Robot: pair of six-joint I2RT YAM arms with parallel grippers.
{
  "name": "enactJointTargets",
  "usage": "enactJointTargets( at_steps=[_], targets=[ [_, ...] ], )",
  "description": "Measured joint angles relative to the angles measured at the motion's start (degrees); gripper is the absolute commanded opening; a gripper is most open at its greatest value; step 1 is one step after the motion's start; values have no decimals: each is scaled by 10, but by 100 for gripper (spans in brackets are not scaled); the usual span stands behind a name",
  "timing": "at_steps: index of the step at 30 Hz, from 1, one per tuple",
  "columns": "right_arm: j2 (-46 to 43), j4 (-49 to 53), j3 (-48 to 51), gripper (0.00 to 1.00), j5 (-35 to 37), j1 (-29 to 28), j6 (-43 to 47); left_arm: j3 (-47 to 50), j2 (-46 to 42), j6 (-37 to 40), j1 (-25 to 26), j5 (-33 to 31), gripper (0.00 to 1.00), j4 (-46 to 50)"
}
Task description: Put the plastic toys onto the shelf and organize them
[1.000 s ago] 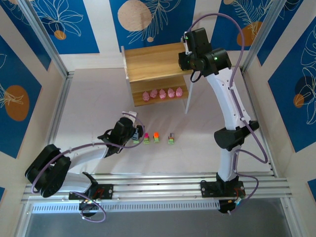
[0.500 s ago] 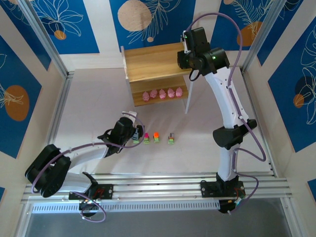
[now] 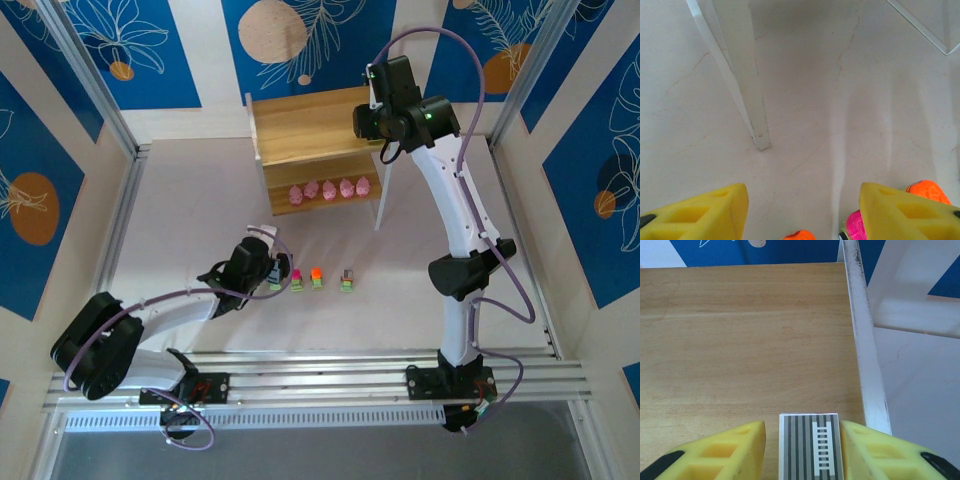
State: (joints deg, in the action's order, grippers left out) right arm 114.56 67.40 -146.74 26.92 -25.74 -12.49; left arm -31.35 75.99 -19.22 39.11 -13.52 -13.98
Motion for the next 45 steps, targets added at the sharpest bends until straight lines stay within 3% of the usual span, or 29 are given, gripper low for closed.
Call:
enactJointTargets(
  at_steps=[9, 15, 32, 45],
  targets=[
    [-18, -1, 3, 47, 0, 0, 0, 0, 0, 0, 0, 0, 61, 0],
    [-88, -9, 56, 48, 3, -5, 0, 0, 0, 3, 0, 12, 61, -1],
    [-326, -108, 449, 48, 58, -153, -36, -17, 26, 38, 0, 88, 63, 0],
    [-361, -180, 718, 53, 51, -197, -144, -35, 40, 48, 0, 90, 64, 29]
  ],
)
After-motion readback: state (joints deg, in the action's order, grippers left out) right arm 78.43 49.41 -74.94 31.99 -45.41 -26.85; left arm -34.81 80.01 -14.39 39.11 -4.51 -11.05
